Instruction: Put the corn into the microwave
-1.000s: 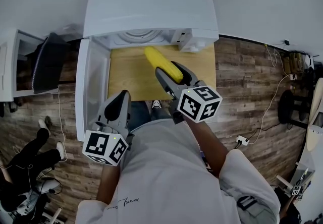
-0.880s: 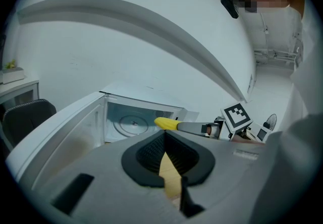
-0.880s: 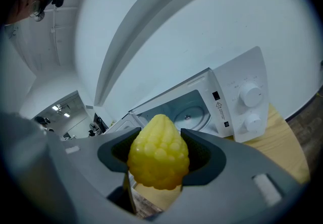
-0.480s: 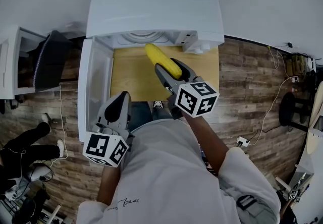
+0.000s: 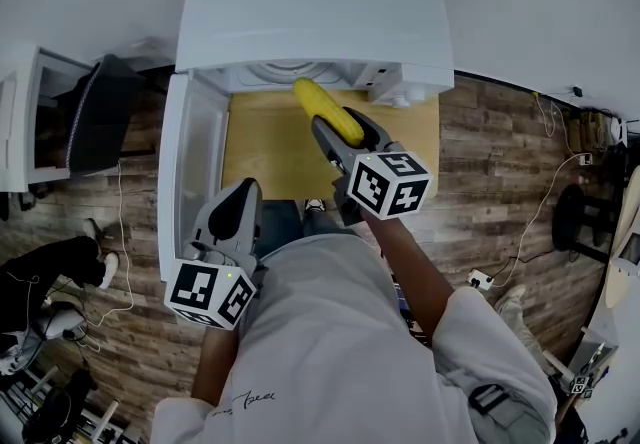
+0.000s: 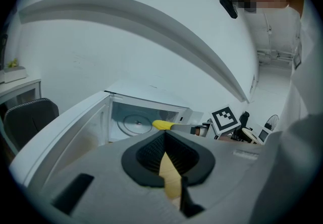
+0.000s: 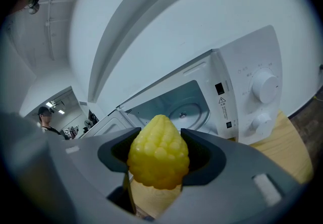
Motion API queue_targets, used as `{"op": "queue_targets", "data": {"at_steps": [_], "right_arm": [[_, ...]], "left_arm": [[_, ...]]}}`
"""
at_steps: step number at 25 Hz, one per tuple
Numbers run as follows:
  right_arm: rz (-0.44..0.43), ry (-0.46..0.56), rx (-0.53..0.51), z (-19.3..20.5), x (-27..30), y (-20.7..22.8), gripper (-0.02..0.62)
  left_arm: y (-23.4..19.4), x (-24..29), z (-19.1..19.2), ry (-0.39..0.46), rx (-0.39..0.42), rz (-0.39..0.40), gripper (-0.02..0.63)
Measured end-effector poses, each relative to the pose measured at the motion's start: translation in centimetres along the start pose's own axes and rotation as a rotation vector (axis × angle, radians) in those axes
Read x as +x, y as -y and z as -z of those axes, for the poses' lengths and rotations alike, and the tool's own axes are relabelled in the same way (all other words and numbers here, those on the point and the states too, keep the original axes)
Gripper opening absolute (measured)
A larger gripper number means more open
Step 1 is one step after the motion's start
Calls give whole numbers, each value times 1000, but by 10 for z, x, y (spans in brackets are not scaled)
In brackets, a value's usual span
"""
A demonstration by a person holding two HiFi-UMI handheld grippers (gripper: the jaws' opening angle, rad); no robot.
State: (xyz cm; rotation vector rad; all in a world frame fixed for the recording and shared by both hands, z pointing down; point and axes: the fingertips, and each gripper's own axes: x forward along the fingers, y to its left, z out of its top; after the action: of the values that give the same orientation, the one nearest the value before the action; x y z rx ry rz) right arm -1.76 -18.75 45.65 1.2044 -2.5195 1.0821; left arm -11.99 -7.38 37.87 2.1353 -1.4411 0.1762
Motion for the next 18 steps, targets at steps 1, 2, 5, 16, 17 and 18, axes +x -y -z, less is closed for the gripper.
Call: {"op": "queue_targets", "data": {"at_steps": [1, 2, 5, 16, 17, 18], "right_arm": [[3, -1, 0, 1, 2, 1, 259], [7, -2, 1, 1, 5, 2, 259], [22, -2, -1, 2, 12, 6, 259], [61, -19, -20, 5, 45, 17, 259], [64, -20, -20, 5, 48, 18, 259], [67, -22, -21, 4, 52, 19, 259]], "left_arm": [[-1, 0, 0, -1, -1, 0, -11], [-2, 0, 0, -2, -2, -1, -11], [-5, 0, -1, -6, -1, 1, -11], [-24, 0, -6, -10, -7, -19, -10], [-26, 1, -6, -11, -8, -20, -11], [-28, 2, -7, -12, -9, -20, -11]]}}
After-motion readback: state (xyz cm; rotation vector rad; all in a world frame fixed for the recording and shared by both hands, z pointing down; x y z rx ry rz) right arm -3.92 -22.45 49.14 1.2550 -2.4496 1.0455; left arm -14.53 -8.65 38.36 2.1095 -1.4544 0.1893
